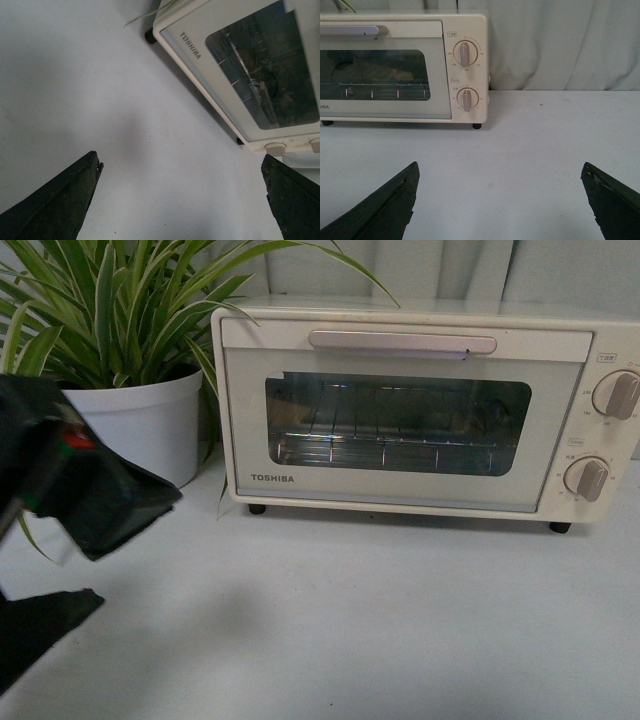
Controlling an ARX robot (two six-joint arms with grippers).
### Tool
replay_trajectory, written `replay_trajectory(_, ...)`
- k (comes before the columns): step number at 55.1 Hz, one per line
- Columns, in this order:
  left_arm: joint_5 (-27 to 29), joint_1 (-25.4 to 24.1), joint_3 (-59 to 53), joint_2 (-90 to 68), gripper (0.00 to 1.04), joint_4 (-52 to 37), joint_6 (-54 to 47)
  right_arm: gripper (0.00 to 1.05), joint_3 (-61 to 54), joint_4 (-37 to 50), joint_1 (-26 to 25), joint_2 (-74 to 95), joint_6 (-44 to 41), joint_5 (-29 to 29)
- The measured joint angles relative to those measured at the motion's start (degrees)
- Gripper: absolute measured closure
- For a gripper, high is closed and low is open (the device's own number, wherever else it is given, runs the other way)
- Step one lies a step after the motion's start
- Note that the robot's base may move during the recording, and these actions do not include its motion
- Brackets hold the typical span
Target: Open oven
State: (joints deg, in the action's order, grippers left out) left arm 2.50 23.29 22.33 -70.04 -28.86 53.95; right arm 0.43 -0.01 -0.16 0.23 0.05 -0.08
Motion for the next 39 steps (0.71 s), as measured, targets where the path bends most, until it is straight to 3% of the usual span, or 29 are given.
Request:
replay_trajectory(12,0.0,2.8,6.0,-16.4,0.06,-5.5,7.1,0.09,0.0,0.0,0.0,0.0,0.0,0.0)
replay_trajectory(39,-0.8,4.1,11.4,-25.1,0.07,-8.3,13.2,0.09,0.0,0.0,0.0,0.0,0.0,0.0)
